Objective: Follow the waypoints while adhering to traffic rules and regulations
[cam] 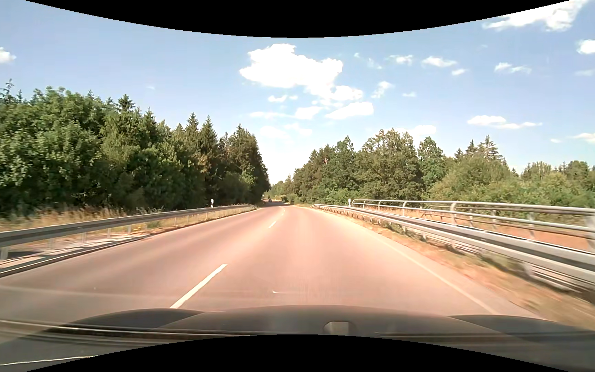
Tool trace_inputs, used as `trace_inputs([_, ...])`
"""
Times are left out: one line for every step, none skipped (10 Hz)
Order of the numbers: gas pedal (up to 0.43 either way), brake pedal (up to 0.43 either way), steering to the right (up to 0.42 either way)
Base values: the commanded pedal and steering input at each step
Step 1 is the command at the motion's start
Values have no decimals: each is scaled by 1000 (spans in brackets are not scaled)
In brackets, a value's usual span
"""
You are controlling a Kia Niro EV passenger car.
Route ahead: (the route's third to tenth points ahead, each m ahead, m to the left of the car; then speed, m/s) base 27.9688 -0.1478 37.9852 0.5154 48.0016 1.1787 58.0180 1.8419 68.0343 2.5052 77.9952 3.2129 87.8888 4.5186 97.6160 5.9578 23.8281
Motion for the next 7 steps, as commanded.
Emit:
trace_inputs([138, 6, -15])
trace_inputs([138, 6, -15])
trace_inputs([138, 6, -14])
trace_inputs([138, 6, -14])
trace_inputs([138, 6, -13])
trace_inputs([138, 6, -13])
trace_inputs([138, 6, -12])
